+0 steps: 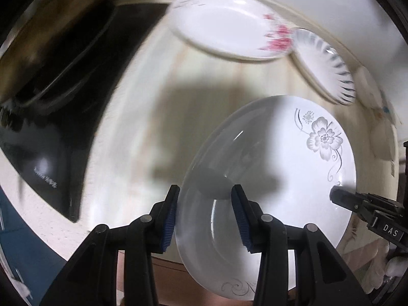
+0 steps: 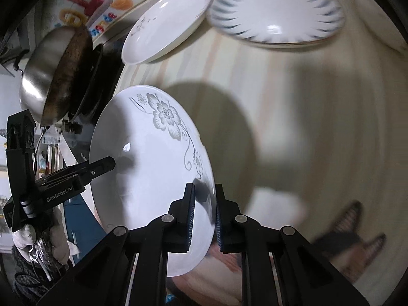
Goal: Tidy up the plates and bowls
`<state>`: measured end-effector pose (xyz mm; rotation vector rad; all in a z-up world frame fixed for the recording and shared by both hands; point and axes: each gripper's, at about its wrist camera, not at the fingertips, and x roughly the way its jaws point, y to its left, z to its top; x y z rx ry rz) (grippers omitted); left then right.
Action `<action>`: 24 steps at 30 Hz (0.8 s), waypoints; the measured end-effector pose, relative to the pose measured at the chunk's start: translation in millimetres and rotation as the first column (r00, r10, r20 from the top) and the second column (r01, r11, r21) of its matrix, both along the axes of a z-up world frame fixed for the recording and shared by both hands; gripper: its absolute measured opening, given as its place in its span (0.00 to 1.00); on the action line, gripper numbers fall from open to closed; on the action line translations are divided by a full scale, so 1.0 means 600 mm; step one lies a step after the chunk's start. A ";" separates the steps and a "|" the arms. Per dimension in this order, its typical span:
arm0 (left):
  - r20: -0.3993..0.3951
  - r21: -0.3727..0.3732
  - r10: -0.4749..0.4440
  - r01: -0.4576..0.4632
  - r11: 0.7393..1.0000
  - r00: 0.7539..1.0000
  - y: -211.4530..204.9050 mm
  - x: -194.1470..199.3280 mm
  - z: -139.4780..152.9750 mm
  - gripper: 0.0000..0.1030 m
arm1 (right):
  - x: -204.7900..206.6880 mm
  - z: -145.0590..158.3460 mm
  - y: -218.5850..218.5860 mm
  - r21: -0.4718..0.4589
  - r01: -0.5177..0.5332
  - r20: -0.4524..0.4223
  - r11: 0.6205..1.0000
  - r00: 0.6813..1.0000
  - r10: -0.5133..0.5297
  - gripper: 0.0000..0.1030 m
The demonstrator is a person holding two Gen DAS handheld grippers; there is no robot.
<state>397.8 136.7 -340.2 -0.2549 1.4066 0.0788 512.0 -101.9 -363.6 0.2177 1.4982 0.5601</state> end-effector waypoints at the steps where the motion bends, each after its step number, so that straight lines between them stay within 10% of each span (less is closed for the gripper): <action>1: 0.010 -0.007 -0.018 0.018 1.000 1.000 -0.019 0.003 0.009 0.38 | -0.002 0.008 -0.018 0.000 0.013 0.001 1.000 1.000 -0.013 0.16; 24: -0.053 -0.016 -0.262 0.261 0.965 0.964 -0.241 0.017 -0.053 0.38 | -0.059 -0.027 -0.310 -0.028 0.239 -0.060 0.970 0.969 -0.241 0.16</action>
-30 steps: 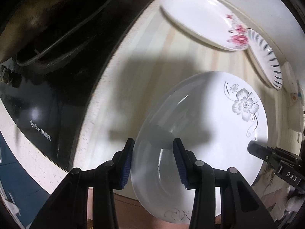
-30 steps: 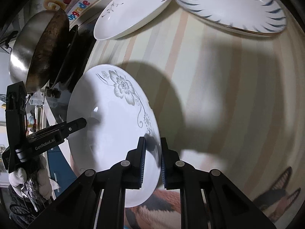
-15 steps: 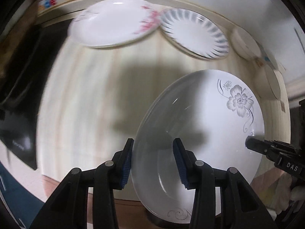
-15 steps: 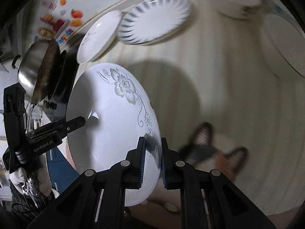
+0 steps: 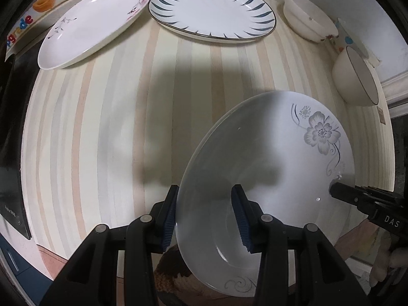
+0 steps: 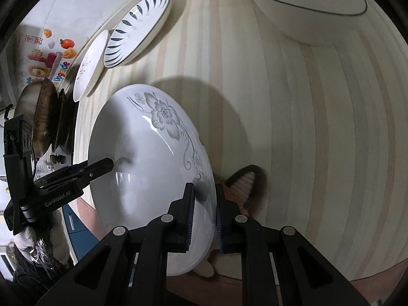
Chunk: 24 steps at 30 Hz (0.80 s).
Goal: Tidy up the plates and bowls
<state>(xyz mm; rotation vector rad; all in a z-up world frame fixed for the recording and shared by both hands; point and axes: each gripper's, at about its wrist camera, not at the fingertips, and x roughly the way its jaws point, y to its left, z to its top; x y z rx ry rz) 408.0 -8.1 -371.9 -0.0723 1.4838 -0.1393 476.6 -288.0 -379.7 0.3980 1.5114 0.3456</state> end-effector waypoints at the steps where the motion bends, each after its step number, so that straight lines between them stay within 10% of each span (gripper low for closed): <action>1: -0.001 0.003 -0.001 0.001 1.000 1.000 -0.001 -0.002 -0.004 0.38 | 0.000 -0.002 -0.001 0.001 0.001 -0.005 1.000 1.000 -0.001 0.16; 24: -0.047 -0.003 -0.038 0.038 0.999 0.998 -0.005 0.042 -0.036 0.38 | -0.001 -0.006 0.072 -0.085 0.011 -0.037 0.996 0.999 -0.014 0.23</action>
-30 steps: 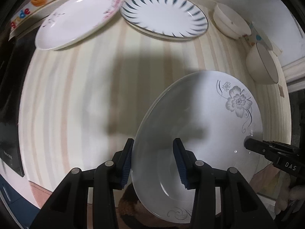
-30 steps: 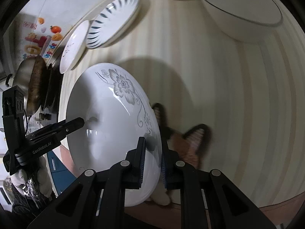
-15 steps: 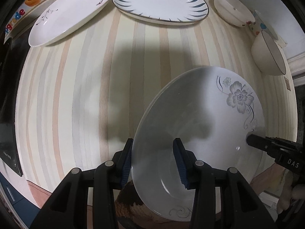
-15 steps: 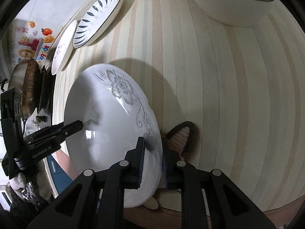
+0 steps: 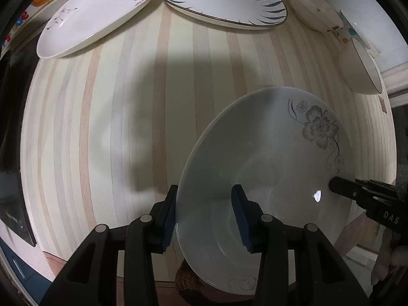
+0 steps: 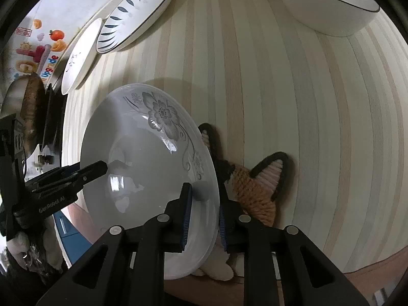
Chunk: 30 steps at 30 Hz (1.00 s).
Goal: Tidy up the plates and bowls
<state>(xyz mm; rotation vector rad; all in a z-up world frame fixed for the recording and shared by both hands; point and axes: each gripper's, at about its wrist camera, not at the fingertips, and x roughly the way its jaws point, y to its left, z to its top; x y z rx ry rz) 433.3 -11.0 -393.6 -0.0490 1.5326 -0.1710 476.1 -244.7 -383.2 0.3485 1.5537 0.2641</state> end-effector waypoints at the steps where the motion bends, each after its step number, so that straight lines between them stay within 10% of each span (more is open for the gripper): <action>1: 0.015 0.024 0.012 -0.012 1.000 1.000 0.004 0.002 0.008 0.38 | 0.001 0.000 0.001 -0.003 -0.001 -0.013 1.000 1.000 0.001 0.23; 8: 0.224 0.029 0.180 -0.191 0.981 0.958 0.123 0.052 0.117 0.43 | 0.054 0.119 -0.004 -0.018 0.052 0.092 0.998 0.994 -0.050 0.30; 13: 0.212 -0.042 0.347 -0.347 0.937 0.913 0.230 0.137 0.093 0.43 | 0.200 0.186 0.120 0.033 -0.091 0.255 0.995 0.964 0.080 0.48; 22: 0.133 -0.085 0.487 -0.479 0.874 0.863 0.321 0.225 0.022 0.43 | 0.456 0.109 0.378 -0.086 -0.343 0.312 0.935 0.882 0.352 0.48; 30: 0.111 -0.101 0.530 -0.521 0.848 0.841 0.348 0.271 -0.008 0.41 | 0.529 0.032 0.435 -0.122 -0.375 0.266 0.919 0.880 0.394 0.39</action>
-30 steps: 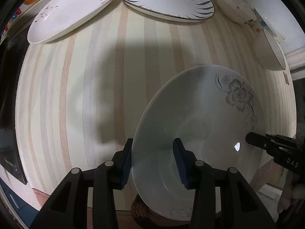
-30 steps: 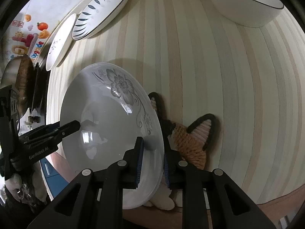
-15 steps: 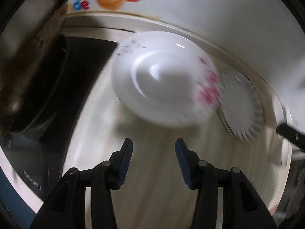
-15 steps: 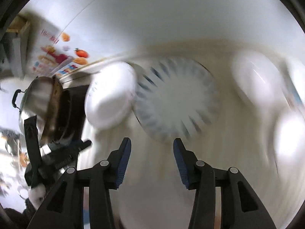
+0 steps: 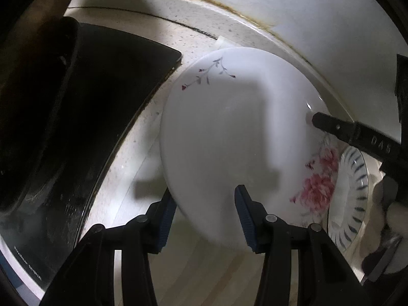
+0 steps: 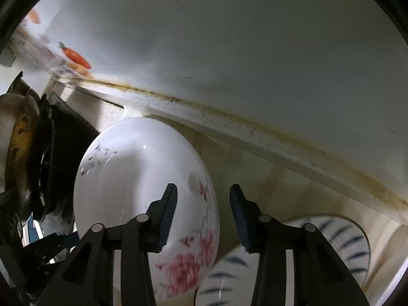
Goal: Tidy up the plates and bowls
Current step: 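Move both grippers to the pink-flower plate and close on its rim, then carry the pink-flower plate with both grippers onto the grey-flower plate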
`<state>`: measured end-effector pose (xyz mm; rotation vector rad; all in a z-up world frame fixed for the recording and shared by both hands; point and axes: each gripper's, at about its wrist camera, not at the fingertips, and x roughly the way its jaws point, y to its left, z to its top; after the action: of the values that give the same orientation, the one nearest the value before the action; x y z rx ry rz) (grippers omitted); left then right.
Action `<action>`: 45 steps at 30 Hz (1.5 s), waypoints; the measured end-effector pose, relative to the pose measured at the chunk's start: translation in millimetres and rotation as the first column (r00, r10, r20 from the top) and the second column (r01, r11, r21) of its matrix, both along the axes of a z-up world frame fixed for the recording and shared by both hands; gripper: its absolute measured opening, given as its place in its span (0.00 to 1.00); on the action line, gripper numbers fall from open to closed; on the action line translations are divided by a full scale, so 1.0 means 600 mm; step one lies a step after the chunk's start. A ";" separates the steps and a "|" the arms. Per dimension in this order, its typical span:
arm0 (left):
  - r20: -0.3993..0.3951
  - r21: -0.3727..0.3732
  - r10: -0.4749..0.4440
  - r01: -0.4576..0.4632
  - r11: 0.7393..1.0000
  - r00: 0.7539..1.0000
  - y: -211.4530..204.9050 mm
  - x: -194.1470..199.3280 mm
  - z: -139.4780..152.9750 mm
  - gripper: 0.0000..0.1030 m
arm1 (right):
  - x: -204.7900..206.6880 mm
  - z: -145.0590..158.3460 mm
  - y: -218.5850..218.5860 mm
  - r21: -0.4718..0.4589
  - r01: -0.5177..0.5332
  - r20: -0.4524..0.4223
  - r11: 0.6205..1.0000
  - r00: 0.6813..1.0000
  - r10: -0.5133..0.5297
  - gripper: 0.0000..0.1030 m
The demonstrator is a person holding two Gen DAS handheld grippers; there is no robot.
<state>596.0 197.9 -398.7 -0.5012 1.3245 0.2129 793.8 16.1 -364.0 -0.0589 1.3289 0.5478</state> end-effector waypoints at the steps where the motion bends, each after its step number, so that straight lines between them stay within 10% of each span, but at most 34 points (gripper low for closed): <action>1: 0.007 0.004 0.004 -0.004 1.000 1.000 0.003 0.004 -0.003 0.35 | 0.000 -0.008 0.009 -0.006 -0.022 -0.003 1.000 1.000 0.022 0.31; 18: 0.069 0.048 -0.081 0.078 0.996 0.994 -0.032 -0.040 0.061 0.32 | -0.047 0.032 -0.059 0.048 0.010 0.043 0.999 0.999 -0.012 0.15; 33: 0.126 0.075 -0.284 0.276 0.958 0.951 -0.146 -0.182 0.189 0.32 | -0.289 0.191 -0.247 0.157 0.119 0.088 0.980 0.987 -0.134 0.15; 45: 0.033 0.044 -0.383 0.381 0.923 0.923 -0.241 -0.309 0.164 0.32 | -0.499 0.114 -0.376 0.167 0.223 -0.065 0.960 0.974 -0.215 0.15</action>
<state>410.4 53.2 -300.3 -0.2061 1.3481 -0.0970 494.5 -209.3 -295.5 0.2437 1.3080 0.4761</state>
